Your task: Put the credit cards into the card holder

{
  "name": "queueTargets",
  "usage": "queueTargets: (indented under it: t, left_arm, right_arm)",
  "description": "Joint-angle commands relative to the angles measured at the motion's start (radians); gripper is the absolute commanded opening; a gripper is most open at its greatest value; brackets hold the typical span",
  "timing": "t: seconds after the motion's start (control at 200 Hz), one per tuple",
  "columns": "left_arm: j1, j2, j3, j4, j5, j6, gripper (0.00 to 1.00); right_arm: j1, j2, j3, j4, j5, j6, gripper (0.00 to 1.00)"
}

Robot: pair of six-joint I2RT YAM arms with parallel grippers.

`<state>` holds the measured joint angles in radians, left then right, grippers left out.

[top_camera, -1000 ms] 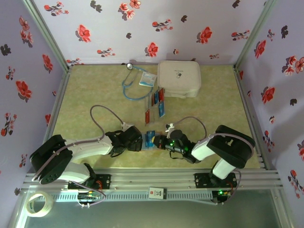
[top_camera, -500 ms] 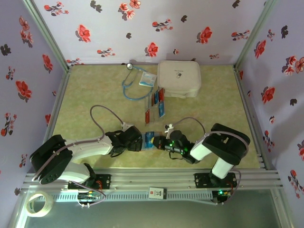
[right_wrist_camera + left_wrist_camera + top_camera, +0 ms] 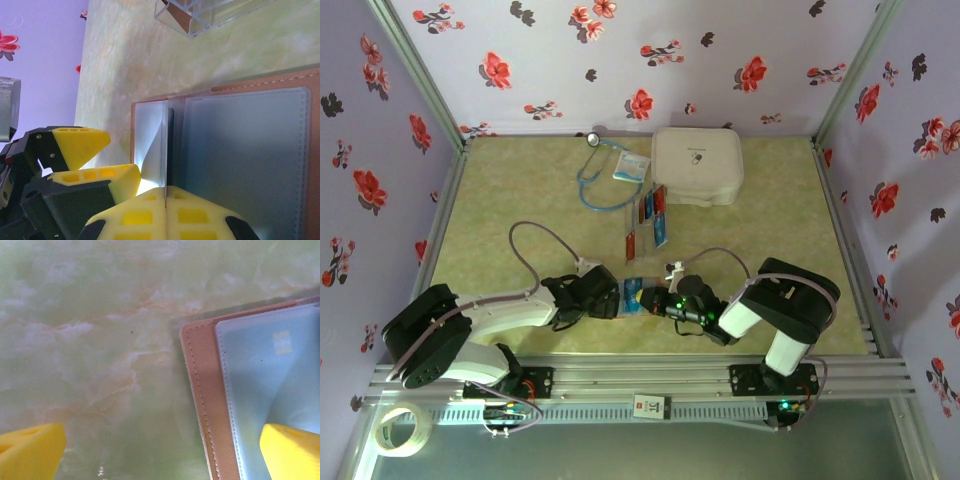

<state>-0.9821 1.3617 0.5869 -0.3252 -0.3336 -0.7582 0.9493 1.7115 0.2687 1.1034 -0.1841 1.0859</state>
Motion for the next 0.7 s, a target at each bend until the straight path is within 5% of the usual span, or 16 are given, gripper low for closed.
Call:
queueTargets:
  t: [0.0,0.695]
  left_arm:
    - [-0.007,-0.011,-0.021,-0.042,-0.027,-0.016,1.00]
    - [-0.007,-0.013,-0.023,-0.041,-0.028,-0.016,1.00]
  right_arm:
    - [0.006,0.014,-0.022,0.016,0.003,0.014,0.00]
    - [0.009,0.069,-0.019,0.047,-0.028,0.036,0.00]
